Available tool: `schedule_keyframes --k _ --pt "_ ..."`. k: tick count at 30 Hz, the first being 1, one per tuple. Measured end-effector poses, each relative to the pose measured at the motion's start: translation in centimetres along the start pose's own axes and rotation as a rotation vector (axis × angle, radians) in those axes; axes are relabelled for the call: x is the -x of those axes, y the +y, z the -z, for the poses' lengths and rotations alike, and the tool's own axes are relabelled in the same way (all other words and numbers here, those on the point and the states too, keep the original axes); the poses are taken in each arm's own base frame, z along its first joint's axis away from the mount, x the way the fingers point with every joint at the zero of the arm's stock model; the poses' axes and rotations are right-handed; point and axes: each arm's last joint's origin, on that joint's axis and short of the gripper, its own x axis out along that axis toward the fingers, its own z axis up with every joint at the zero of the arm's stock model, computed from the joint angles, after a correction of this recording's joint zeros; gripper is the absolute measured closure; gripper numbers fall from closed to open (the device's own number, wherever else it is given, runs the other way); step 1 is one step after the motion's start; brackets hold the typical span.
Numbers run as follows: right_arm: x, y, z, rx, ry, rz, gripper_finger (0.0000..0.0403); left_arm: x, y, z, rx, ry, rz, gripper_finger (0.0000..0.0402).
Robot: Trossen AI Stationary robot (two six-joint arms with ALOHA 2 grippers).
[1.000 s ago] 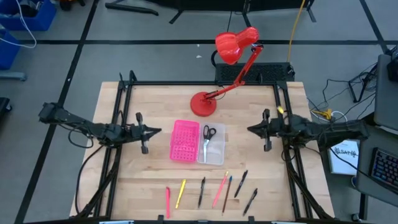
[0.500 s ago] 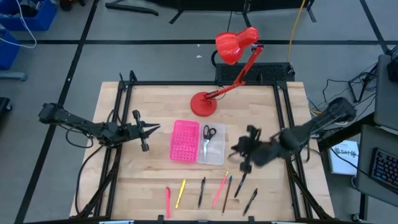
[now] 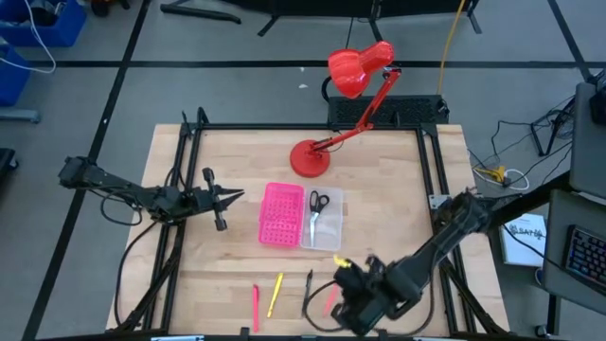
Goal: Pick & place school supplies into a supply box
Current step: Put the black pen into the pink supply box
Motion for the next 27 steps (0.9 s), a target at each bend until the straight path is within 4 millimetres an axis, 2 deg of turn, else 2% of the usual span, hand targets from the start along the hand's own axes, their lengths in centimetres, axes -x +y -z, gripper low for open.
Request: schedule_keyframes --k 5,11,15,21,24,27 --pt "-1.1 1.1 3.0 -0.199 0.079 -0.005 0.0403 0.0 0.1 -0.2 0.019 -0.019 -0.004 0.0375" --pt "-2.9 -0.6 6.2 -0.561 -0.037 0.142 0.0403 0.0 0.0 -0.2 0.007 -0.021 0.004 0.0394" --pt "-5.4 -1.0 8.0 -0.607 0.065 0.159 0.0403 0.0 0.0 -0.2 0.004 -0.021 0.004 0.0395" --pt "-8.6 -1.7 8.2 -0.654 0.073 0.023 0.0403 0.0 0.0 -0.2 -0.039 -0.018 0.004 0.0367" --pt "-10.2 -2.7 8.1 -0.634 0.032 0.052 0.0403 0.0 0.0 0.0 -0.048 -0.003 0.009 0.0361" --pt "-10.8 -4.1 7.6 -0.634 -0.018 0.146 0.0403 0.0 -0.1 0.2 -0.058 0.015 0.015 0.0360"
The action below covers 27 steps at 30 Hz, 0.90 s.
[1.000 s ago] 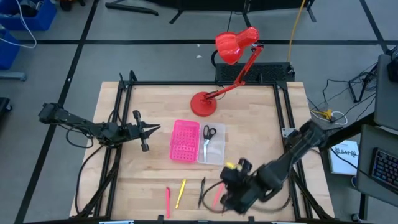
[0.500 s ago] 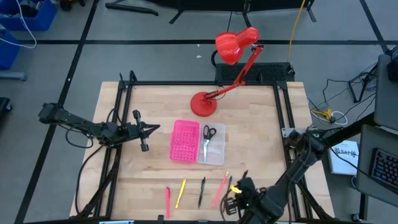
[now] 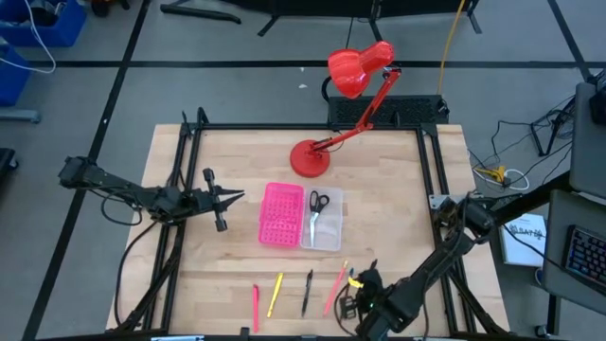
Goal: Pick & place school supplies into a supply box
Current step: Put the black pen into the pink supply box
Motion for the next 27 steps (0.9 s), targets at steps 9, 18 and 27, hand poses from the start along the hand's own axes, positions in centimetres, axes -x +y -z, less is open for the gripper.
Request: schedule_keyframes --k 9,18,27 --pt "2.0 -0.1 -3.0 0.299 -0.020 0.068 0.0403 0.0 -0.2 0.4 -0.023 0.041 0.013 0.0360" --pt "2.8 0.7 -5.7 0.530 -0.010 0.086 0.0403 0.0 -0.1 0.4 0.072 0.038 0.011 0.0360" --pt "1.8 -0.7 -4.6 0.142 0.112 0.173 0.0403 0.0 -0.1 0.4 0.075 0.039 0.010 0.0360"
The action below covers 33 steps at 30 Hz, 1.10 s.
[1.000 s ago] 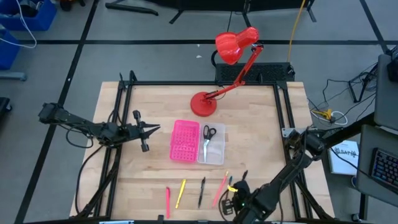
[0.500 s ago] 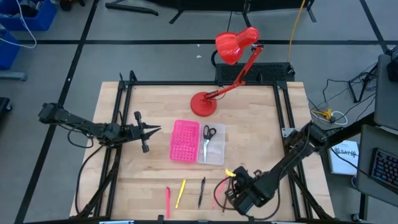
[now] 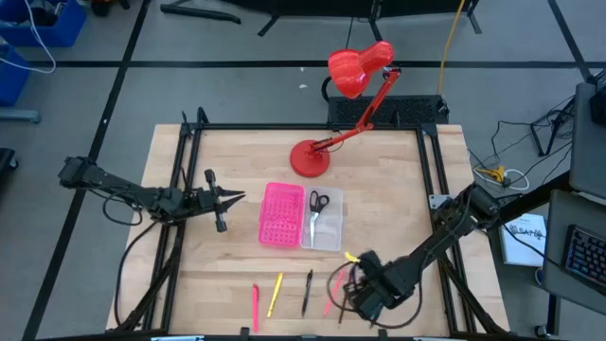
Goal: Pick & place school supplies into a supply box
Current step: Put the black pen into the pink supply box
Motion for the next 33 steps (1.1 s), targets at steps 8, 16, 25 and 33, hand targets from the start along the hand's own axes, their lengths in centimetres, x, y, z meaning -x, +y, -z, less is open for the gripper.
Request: schedule_keyframes --k 8,16,25,33 --pt "-0.8 -1.7 1.6 -0.239 -0.038 0.078 0.0403 0.0 0.0 0.0 0.017 -0.001 -0.001 0.0360" --pt "-0.7 -0.4 0.8 0.188 -0.099 -0.043 0.0403 0.0 0.0 0.1 0.022 0.006 0.001 0.0360" --pt "-0.8 -0.1 -0.5 0.890 0.076 0.003 0.0403 0.0 0.0 0.0 -0.080 0.001 -0.008 0.0360" --pt "-0.8 0.0 -1.7 1.379 0.017 0.039 0.0403 0.0 0.2 -0.5 -0.181 -0.043 -0.024 0.0360"
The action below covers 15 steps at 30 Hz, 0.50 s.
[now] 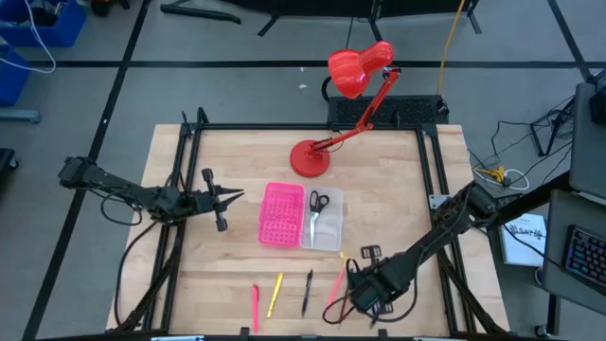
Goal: Pick & place school supplies into a supply box
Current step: Put the black pen into the pink supply box
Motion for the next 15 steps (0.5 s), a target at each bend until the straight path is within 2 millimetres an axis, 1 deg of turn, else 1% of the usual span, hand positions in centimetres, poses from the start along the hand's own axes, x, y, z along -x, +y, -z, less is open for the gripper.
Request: schedule_keyframes --k 3,5,7,11,15 --pt "0.0 -0.6 -0.2 0.070 -0.053 0.116 0.0403 0.0 0.1 -0.2 -0.011 -0.015 -0.008 0.0360" --pt "0.0 -0.9 -0.5 0.108 -0.068 0.147 0.0403 0.0 0.1 -0.2 -0.007 -0.022 -0.012 0.0360" --pt "-0.1 -1.3 -0.7 0.138 -0.048 0.113 0.0403 0.0 0.1 -0.2 -0.014 -0.022 -0.012 0.0360" --pt "0.1 -2.2 -0.8 0.136 0.037 -0.029 0.0397 0.0 0.2 -0.4 0.003 -0.035 -0.010 0.0360" --pt "0.4 -2.4 -1.3 0.171 0.020 -0.060 0.0372 0.0 0.2 -0.4 0.061 -0.039 -0.009 0.0360"
